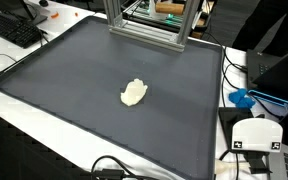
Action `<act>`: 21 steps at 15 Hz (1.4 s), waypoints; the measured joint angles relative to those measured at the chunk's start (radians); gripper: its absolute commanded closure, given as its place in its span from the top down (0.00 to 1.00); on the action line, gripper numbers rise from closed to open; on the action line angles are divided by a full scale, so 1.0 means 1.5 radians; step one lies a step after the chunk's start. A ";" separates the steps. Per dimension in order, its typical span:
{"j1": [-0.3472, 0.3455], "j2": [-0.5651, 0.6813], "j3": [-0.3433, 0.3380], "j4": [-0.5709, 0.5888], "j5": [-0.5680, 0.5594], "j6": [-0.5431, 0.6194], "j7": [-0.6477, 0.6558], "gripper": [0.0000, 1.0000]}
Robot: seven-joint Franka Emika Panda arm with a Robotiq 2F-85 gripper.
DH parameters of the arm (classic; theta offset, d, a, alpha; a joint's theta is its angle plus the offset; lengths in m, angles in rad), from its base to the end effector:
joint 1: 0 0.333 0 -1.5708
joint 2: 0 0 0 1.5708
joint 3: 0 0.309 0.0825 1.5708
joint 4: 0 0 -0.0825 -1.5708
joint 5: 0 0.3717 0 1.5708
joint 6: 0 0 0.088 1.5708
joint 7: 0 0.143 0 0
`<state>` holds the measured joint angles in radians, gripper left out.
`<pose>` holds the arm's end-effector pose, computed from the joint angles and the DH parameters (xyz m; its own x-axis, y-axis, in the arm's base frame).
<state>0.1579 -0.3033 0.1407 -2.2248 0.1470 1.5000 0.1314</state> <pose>0.3626 0.1364 0.4352 0.8985 0.1272 -0.4201 0.1212 -0.9918 -0.0412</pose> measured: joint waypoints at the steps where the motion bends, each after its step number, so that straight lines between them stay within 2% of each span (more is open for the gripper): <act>1: 0.000 -0.002 0.001 -0.007 0.000 0.002 0.000 0.36; 3: 0.000 -0.004 0.003 -0.017 0.002 0.006 0.000 0.36; 4: 0.000 -0.005 0.004 -0.021 0.002 0.007 0.000 0.86; 5: 0.000 -0.005 0.006 -0.023 0.002 0.007 0.000 0.88; 7: 0.000 -0.006 0.006 -0.024 0.002 0.012 0.000 0.99; 14: 0.000 -0.023 0.006 -0.002 -0.002 0.037 0.000 1.00; 21: -0.006 -0.009 0.012 0.013 -0.036 0.276 0.024 1.00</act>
<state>0.1486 -0.3166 0.1585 -2.2051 0.0929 1.9142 0.1674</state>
